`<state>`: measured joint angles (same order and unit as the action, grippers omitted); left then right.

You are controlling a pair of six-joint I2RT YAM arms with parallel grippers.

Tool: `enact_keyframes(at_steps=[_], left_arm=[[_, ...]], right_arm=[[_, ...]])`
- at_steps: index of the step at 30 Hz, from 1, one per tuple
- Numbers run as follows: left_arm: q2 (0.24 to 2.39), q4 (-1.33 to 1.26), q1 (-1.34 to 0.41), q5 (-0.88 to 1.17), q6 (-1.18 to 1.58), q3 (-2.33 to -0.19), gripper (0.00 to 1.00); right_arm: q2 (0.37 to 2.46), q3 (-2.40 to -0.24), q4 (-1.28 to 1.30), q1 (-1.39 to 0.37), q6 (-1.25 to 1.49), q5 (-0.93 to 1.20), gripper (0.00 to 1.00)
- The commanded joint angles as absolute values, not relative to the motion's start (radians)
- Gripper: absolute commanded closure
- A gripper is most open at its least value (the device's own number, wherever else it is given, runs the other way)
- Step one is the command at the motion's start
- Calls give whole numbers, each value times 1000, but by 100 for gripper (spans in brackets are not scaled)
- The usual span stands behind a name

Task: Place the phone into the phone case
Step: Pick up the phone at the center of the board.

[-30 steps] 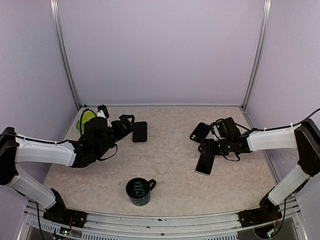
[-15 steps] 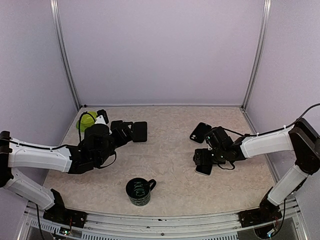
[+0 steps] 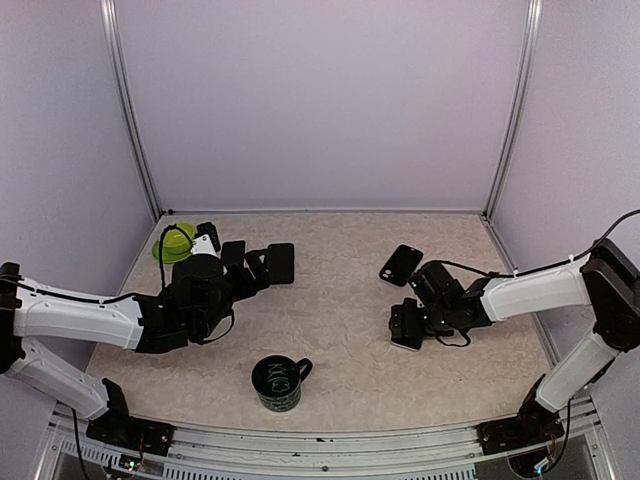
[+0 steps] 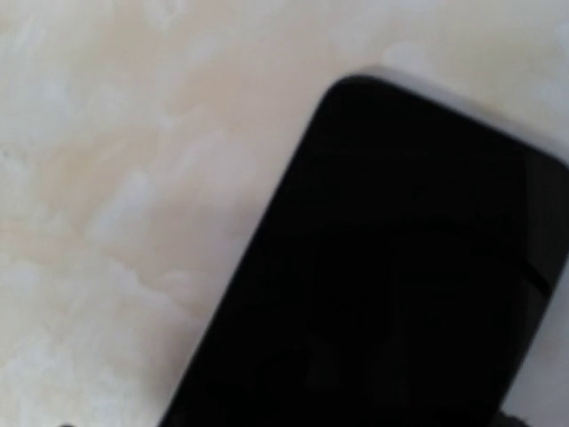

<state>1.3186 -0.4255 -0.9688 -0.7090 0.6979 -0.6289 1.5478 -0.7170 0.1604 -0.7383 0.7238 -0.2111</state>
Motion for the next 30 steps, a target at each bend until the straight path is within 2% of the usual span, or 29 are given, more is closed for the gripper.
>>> enact_keyframes(at_steps=[1,8,21,30], left_arm=[[1313,-425,-978,-734,680,-648,1],[1321,-432,-986,-736,687,-641,1],[1305,-442,-991,-759,682,-620,1],[1305,-443,-990,-759,686,-611,1]], right_arm=[[1603,-718,179,-770,743,-241,0],[1685,-773,175,-807,717,-240,1],[1855,-918,251,-837,562,-222,12],[1867,-965,235,-841,380,-111,19]])
